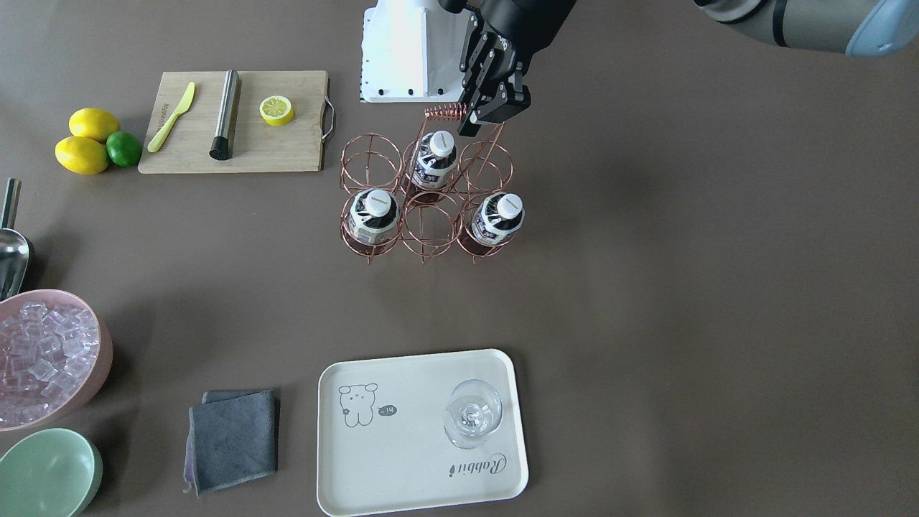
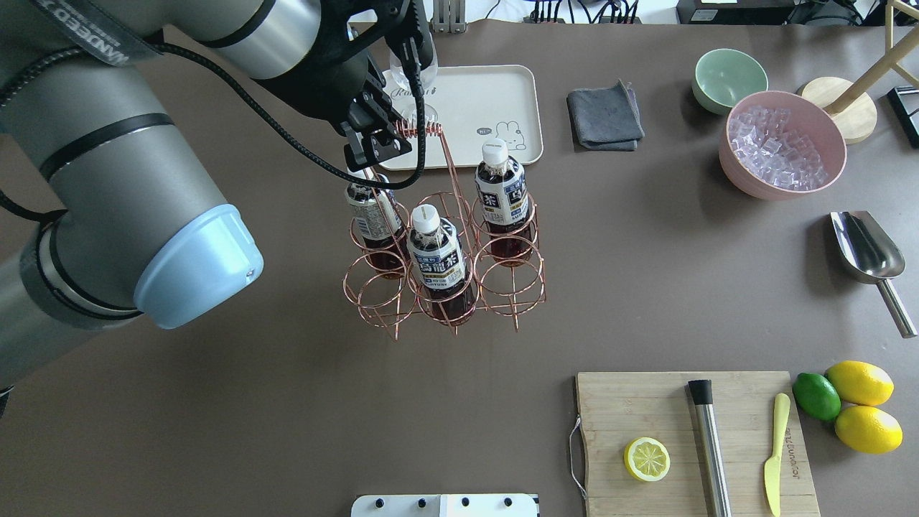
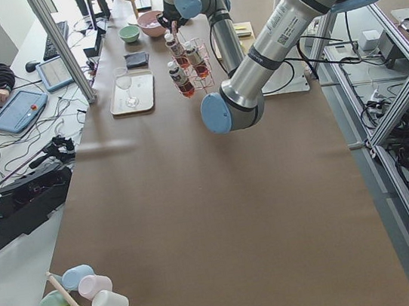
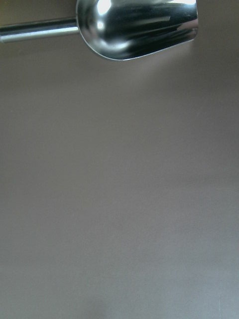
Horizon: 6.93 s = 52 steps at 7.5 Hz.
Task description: Take tea from basket to plate
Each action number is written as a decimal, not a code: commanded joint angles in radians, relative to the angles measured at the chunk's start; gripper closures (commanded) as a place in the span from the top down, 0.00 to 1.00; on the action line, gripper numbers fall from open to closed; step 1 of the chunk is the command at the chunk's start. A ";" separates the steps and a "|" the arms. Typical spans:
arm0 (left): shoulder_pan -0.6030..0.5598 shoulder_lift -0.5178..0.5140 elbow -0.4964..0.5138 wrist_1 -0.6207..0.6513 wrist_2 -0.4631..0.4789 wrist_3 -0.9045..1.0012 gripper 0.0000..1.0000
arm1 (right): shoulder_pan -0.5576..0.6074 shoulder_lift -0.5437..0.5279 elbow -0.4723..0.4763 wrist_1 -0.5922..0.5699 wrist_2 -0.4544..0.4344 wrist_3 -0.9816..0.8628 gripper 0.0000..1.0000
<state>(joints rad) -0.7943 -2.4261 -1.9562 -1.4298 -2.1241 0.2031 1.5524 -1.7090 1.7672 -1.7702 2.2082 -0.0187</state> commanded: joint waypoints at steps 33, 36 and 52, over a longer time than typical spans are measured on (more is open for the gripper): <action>0.132 0.042 0.034 -0.100 0.070 -0.125 0.00 | -0.664 0.891 -0.100 -0.107 0.294 1.391 0.99; 0.130 0.044 0.033 -0.100 0.066 -0.123 0.00 | -0.698 0.948 -0.227 0.136 0.277 1.592 0.99; 0.129 0.058 0.016 -0.101 0.062 -0.116 0.00 | -0.525 1.132 -0.210 -0.087 0.407 1.573 0.00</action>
<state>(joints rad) -0.6651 -2.3685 -1.9401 -1.5309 -2.0616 0.0867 0.9710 -0.5851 1.5636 -1.8532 2.5759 1.5573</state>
